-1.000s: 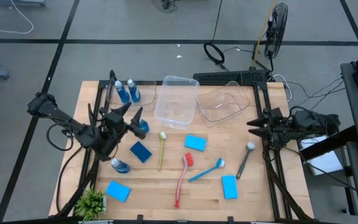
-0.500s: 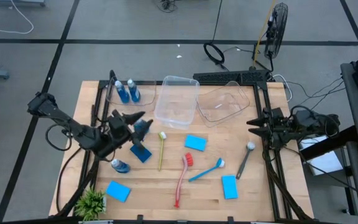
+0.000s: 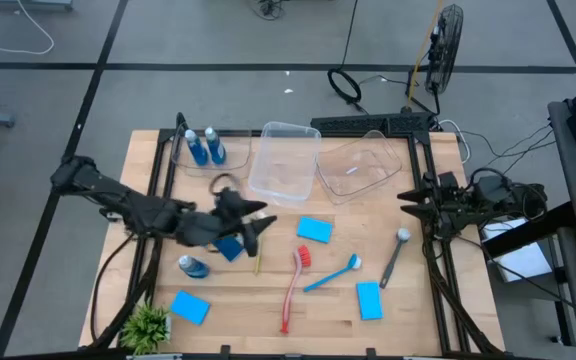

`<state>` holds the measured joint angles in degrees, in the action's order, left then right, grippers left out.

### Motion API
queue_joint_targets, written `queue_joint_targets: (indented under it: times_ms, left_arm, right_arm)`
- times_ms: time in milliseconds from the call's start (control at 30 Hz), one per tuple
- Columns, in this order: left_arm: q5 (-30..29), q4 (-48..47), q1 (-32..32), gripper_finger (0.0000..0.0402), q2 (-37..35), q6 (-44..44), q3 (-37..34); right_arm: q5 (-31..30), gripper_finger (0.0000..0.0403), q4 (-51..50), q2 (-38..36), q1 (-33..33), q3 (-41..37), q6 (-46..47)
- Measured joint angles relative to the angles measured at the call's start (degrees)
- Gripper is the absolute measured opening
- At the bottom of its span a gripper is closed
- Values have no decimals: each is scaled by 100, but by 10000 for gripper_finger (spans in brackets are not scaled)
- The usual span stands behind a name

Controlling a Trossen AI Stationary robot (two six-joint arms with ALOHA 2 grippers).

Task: Pick & Place Kitchen Sink Supplies
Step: Put the dish soap into the left transparent bin

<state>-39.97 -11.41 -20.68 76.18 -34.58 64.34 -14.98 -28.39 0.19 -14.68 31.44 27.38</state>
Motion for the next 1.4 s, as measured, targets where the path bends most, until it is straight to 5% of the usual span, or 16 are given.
queue_joint_targets:
  times_ms: [333,667,933,1400]
  left_arm:
    - [2002,-4805,897,223,906,-722,2362]
    - [3717,-7527,608,223,915,-3071,2739]
    - [4002,-7857,-204,223,899,-3888,2739]
    - [3510,-7860,-1364,223,890,-2131,2734]
  right_arm:
    - [4,183,-10,0,0,0,-3]
    - [7,183,-10,0,0,0,-115]
    - [8,183,-10,0,2,0,-111]
    - [9,183,-10,0,0,2,-108]
